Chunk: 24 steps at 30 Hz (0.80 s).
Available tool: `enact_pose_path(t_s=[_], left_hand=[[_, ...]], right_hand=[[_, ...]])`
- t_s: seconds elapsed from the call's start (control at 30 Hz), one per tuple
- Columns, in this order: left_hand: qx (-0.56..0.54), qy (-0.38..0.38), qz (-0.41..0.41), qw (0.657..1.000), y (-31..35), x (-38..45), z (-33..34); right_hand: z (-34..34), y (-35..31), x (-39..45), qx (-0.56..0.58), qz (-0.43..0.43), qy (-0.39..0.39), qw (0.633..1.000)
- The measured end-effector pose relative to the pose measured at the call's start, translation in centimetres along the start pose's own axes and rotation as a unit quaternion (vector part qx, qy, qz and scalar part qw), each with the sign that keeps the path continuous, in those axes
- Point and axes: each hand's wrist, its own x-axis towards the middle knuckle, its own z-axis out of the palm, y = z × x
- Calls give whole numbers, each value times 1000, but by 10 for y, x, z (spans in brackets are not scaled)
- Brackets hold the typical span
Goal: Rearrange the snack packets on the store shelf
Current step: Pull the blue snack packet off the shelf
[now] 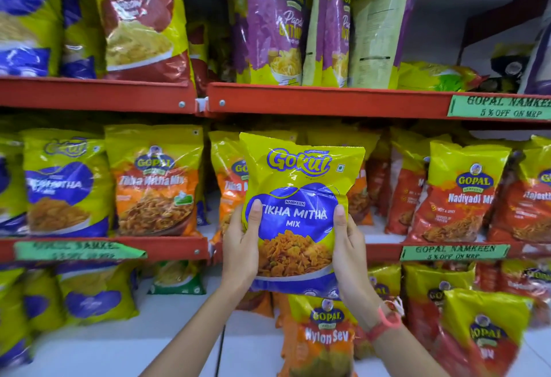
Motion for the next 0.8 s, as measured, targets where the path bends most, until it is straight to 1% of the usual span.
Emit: enact_pose_path(t_s=[0.07, 0.17, 0.33, 0.43, 0.5, 0.57, 0.63, 0.67, 0.77, 0.8], left_hand=[[1, 4, -4, 1000, -7, -12, -24], [9, 15, -32, 999, -28, -33, -60], [40, 23, -123, 991, -76, -67, -112], [62, 37, -182, 981, -110, -83, -137], [80, 49, -228, 969, -137, -91, -153], [90, 64, -270, 956, -163, -95, -167], [102, 78, -315, 940, -188, -91, -177], [103, 85, -342, 930, -201, -84, -183], [82, 75, -420, 901, -236, -62, -194], [71, 76, -439, 892, -245, -51, -196]], right_hand=[[16, 9, -21, 12, 22, -6, 1000], [35, 29, -56, 21, 64, -12, 998], [60, 75, -103, 3, 166, -63, 984], [74, 111, -120, -28, 220, -76, 972], [84, 138, -130, -39, 252, -86, 963], [96, 164, -137, -58, 298, -79, 950], [107, 189, -136, -41, 345, -76, 935], [114, 204, -131, -38, 365, -75, 927], [128, 233, -110, -52, 437, -42, 897], [132, 246, -102, -54, 458, -43, 886]])
